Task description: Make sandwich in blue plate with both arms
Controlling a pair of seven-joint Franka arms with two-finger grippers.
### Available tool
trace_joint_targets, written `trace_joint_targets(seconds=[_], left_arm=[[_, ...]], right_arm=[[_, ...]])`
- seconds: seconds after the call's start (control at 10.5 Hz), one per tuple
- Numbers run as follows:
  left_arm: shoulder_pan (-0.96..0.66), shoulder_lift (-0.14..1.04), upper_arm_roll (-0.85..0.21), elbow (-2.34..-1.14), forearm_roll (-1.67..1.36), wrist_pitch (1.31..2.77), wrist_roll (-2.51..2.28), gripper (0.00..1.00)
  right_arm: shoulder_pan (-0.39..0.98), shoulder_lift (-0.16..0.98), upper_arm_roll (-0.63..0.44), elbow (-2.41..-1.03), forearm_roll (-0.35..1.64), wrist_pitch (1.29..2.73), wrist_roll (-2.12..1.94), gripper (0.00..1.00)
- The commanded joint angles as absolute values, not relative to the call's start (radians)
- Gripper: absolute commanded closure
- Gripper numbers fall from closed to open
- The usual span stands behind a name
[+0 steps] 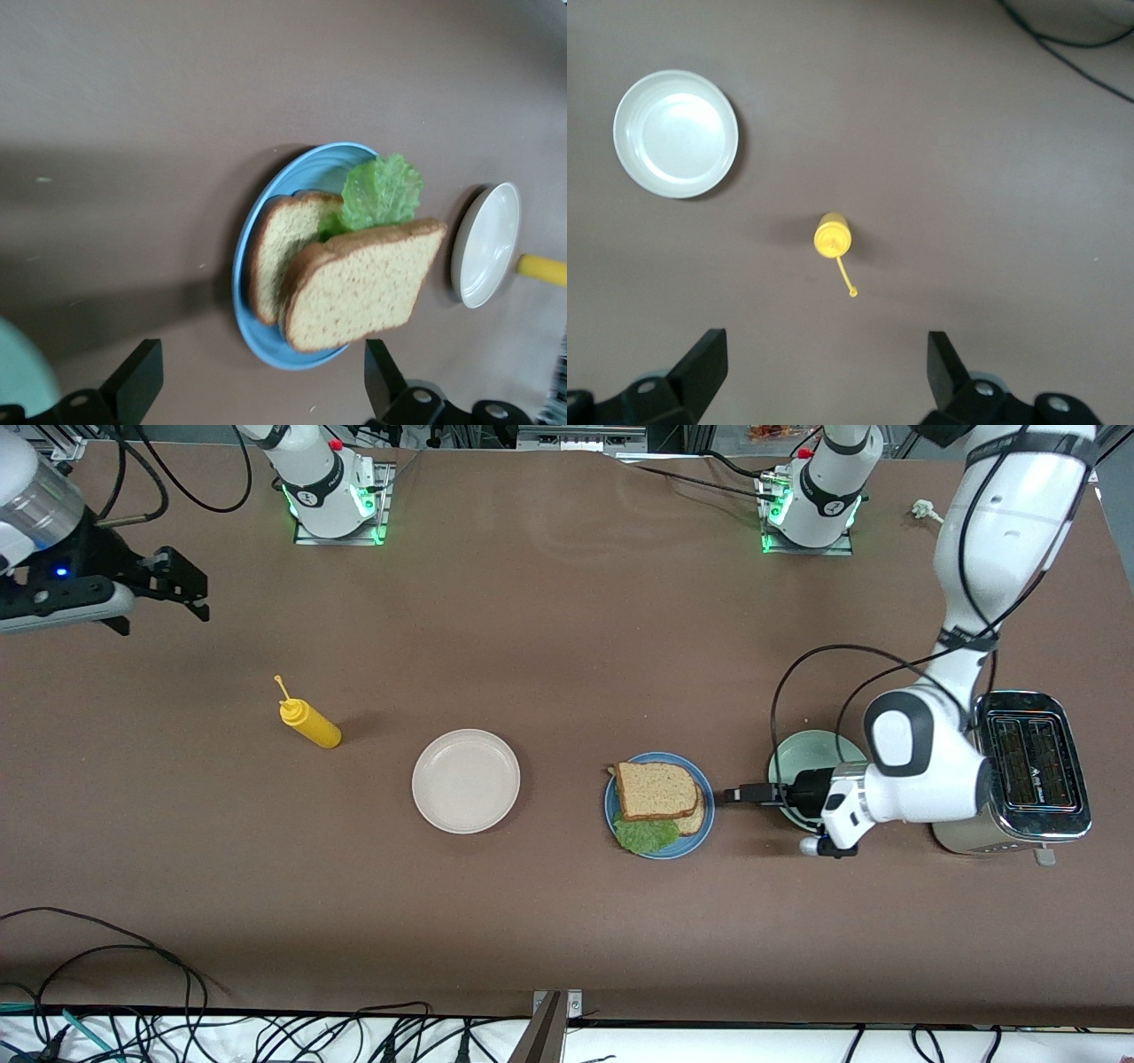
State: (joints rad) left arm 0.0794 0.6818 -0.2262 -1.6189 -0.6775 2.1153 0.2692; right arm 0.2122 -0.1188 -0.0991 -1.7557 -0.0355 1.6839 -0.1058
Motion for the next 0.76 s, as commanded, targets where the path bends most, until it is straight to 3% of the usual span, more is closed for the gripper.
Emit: trace_joint_targets(seconds=[0.0, 0.57, 0.67], left_arm=[[0.072, 0.461, -0.215, -1.811, -0.508, 2.186, 0.267, 0.00], [0.097, 0.227, -0.209, -1.973, -0.446, 2.236, 0.267, 0.00], [0.092, 0.174, -0.157, -1.974, -0.442, 2.218, 0.265, 0.00]], right_arm=[[-0.052, -0.066, 0.135, -1.672, -0.034, 1.681, -0.054, 0.00], [-0.066, -0.058, 0.106, -1.672, -0.021, 1.720, -0.018, 0.00], [-0.066, -0.051, 0.106, -1.672, -0.023, 1.751, -0.018, 0.00]])
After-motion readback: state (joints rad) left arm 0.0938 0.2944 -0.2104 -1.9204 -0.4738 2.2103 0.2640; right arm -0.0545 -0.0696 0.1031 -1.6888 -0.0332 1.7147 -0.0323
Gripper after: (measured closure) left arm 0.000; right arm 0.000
